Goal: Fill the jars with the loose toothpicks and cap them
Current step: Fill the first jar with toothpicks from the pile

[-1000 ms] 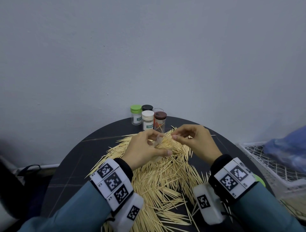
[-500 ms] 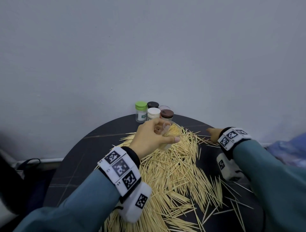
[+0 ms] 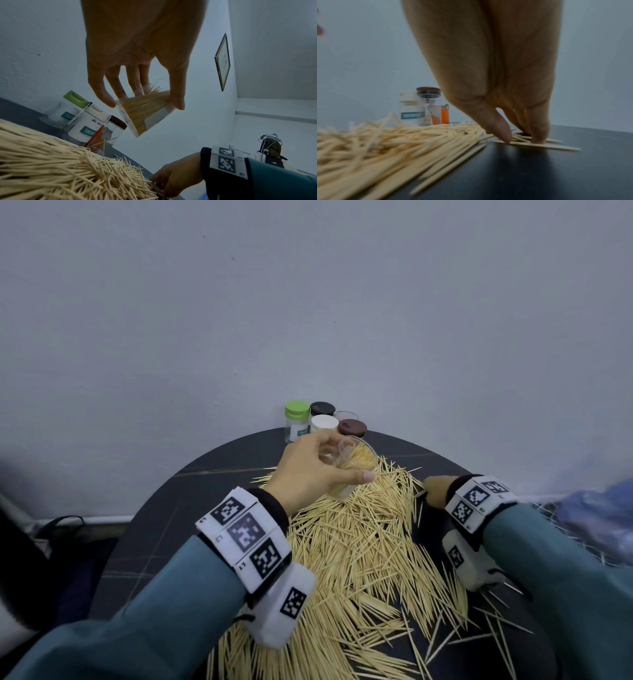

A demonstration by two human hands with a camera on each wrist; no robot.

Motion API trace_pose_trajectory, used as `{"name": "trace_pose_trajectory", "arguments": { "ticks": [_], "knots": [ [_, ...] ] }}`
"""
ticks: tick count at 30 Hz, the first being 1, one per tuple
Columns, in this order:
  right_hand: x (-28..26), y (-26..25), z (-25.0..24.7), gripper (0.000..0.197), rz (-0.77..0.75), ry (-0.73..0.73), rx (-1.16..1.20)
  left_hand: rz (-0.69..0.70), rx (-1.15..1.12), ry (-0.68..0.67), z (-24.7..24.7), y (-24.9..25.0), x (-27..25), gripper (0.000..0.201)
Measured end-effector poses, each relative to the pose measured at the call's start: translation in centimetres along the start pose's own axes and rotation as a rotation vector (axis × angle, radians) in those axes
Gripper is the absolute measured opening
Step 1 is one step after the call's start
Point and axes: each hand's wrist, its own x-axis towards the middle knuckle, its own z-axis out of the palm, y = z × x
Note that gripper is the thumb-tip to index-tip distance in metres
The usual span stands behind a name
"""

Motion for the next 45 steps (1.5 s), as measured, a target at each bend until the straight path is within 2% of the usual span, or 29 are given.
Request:
{"name": "trace_pose_trajectory", "arguments": {
  "ticks": [2, 7, 11, 14, 17, 19, 21, 24, 27, 28, 33, 35, 38, 40, 45],
  "knots": [
    [-0.2, -0.5, 0.4, 0.034, -0.068, -0.029, -0.012, -0.005, 0.001, 0.004, -0.1, 0.0, -0.1, 0.055],
    [-1.3, -0.9, 1.3, 0.035, -0.123, -0.017, 0.067, -0.005, 0.007, 0.003, -0.2, 0.2, -0.4, 0.056],
    [-2.3, -1.0, 1.3, 0.026, -0.186, -0.005, 0.128, -0.007, 0.026, 0.002, -0.1, 0.0, -0.8, 0.061],
    [-1.8, -0.8, 0.3, 0.015, -0.173, 0.042, 0.219, -0.002, 0.025, 0.016, -0.3, 0.0, -1.0, 0.062],
    [-1.5, -1.0, -0.5, 0.032, -0.067, 0.035, 0.321, 0.002, 0.030, 0.024, -0.5, 0.1, -1.0, 0.062],
    [-1.2, -1.5, -0.5, 0.061, -0.015, 0.024, 0.351, 0.004, 0.030, 0.027, -0.6, 0.0, -1.0, 0.062],
    [-0.6, -2.2, -0.5, 0.072, 0.017, 0.026, 0.389, 0.010, 0.031, 0.030, -0.6, -0.1, -1.0, 0.062],
    [0.3, -3.2, -0.9, 0.059, 0.059, 0.012, 0.457, 0.014, 0.029, 0.034, -0.7, -0.1, -0.9, 0.061],
    [1.0, -3.7, -1.2, 0.025, 0.057, -0.007, 0.451, 0.019, 0.023, 0.037, -0.8, -0.1, -0.9, 0.056],
    [1.3, -3.8, -1.1, 0.023, 0.058, -0.016, 0.445, 0.024, 0.020, 0.039, -0.8, -0.1, -0.9, 0.055],
    [1.2, -4.5, -1.1, 0.029, 0.068, -0.035, 0.366, 0.030, 0.009, 0.045, -0.8, -0.2, -0.8, 0.058],
    [0.7, -4.8, -1.3, 0.027, 0.040, -0.045, 0.288, 0.031, 0.013, 0.042, -0.8, -0.2, -0.7, 0.059],
    [0.0, -5.2, -1.1, 0.044, 0.009, -0.012, 0.198, 0.028, 0.014, 0.035, -0.7, -0.2, -0.8, 0.059],
    [0.1, -5.1, -1.1, 0.047, 0.007, -0.010, 0.208, 0.023, 0.016, 0.032, -0.7, -0.2, -0.8, 0.060],
    [-0.3, -4.0, -1.2, 0.038, -0.035, -0.064, 0.305, 0.020, 0.033, 0.031, -0.7, -0.1, -0.8, 0.060]
  ]
}}
